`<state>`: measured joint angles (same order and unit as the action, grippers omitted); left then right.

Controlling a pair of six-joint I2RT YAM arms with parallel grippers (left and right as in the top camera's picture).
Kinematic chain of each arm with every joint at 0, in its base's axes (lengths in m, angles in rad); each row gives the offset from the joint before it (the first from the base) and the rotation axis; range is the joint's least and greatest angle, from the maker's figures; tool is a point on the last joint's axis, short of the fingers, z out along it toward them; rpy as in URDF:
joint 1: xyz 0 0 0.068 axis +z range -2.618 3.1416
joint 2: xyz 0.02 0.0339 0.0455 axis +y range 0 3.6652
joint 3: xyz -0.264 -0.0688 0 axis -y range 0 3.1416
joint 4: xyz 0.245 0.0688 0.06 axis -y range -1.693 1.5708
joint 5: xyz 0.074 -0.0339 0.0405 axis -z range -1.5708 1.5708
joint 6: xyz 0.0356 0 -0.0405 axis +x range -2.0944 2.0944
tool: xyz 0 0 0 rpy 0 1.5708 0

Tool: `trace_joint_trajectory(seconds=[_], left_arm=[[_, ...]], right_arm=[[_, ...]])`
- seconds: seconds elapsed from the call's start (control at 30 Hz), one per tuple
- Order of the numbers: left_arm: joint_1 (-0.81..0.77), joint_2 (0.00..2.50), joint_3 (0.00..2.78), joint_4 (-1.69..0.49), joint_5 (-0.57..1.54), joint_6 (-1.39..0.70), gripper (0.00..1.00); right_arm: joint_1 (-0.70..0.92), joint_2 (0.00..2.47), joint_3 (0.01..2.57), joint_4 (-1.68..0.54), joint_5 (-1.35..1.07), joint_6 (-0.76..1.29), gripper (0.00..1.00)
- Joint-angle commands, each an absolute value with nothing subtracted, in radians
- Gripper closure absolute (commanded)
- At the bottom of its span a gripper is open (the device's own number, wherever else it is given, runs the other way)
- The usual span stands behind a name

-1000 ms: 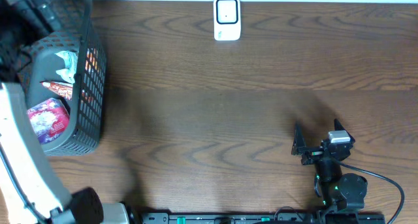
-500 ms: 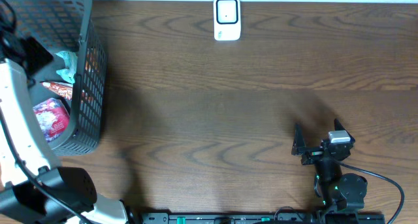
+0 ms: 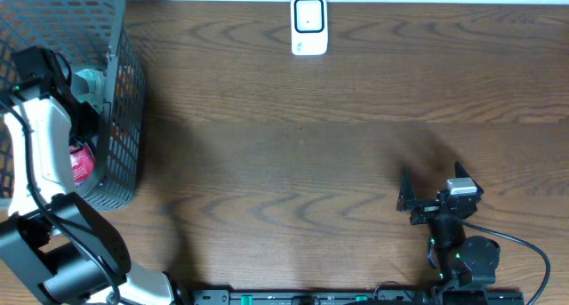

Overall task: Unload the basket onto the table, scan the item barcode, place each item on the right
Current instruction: 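Move the left gripper into the basket toward the pink floral pack, then grasp the pink floral pack with the left gripper and lift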

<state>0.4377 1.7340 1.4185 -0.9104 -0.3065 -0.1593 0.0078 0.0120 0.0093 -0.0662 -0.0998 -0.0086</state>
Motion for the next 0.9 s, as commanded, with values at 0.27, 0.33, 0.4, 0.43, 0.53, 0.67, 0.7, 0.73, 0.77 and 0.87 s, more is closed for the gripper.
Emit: trace_joint_trajectory(seconds=[0.27,0.33,0.4,0.43,0.53,0.67,0.7,0.73,0.77,0.87], left_arm=[[0.460,1.745,1.233,-0.757,-0.327,-0.075,0.07],[0.460,1.745,1.202,-0.723,-0.327,-0.075,0.07],[0.460,1.745,1.174,-0.688,-0.327,-0.075,0.07],[0.460,1.745,1.163,-0.671,-0.327,-0.075,0.07],[0.460,1.745,1.132,-0.620,-0.327,-0.074,0.07],[0.471,1.745,1.107,-0.586,-0.328,-0.075,0.16],[0.476,1.745,1.104,-0.582,-0.328,-0.075,0.22],[0.483,1.745,1.101,-0.581,-0.328,-0.075,0.26],[0.490,1.745,1.101,-0.581,-0.327,-0.075,0.30],[0.511,1.745,1.101,-0.585,-0.327,-0.077,0.40]], right_arm=[[0.001,0.007,0.006,-0.067,-0.096,-0.016,0.01],[0.001,0.007,0.006,-0.067,-0.096,-0.016,0.01],[0.001,0.007,0.006,-0.067,-0.096,-0.016,0.01],[0.001,0.007,0.006,-0.068,-0.096,-0.016,0.01],[0.001,0.007,0.006,-0.067,-0.096,-0.016,0.01],[0.001,0.007,0.006,-0.068,-0.096,-0.016,0.01],[0.001,0.007,0.006,-0.068,-0.096,-0.016,0.01],[0.001,0.007,0.006,-0.068,-0.096,-0.016,0.01],[0.001,0.007,0.006,-0.067,-0.096,-0.016,0.01],[0.001,0.007,0.006,-0.068,-0.096,-0.016,0.01]])
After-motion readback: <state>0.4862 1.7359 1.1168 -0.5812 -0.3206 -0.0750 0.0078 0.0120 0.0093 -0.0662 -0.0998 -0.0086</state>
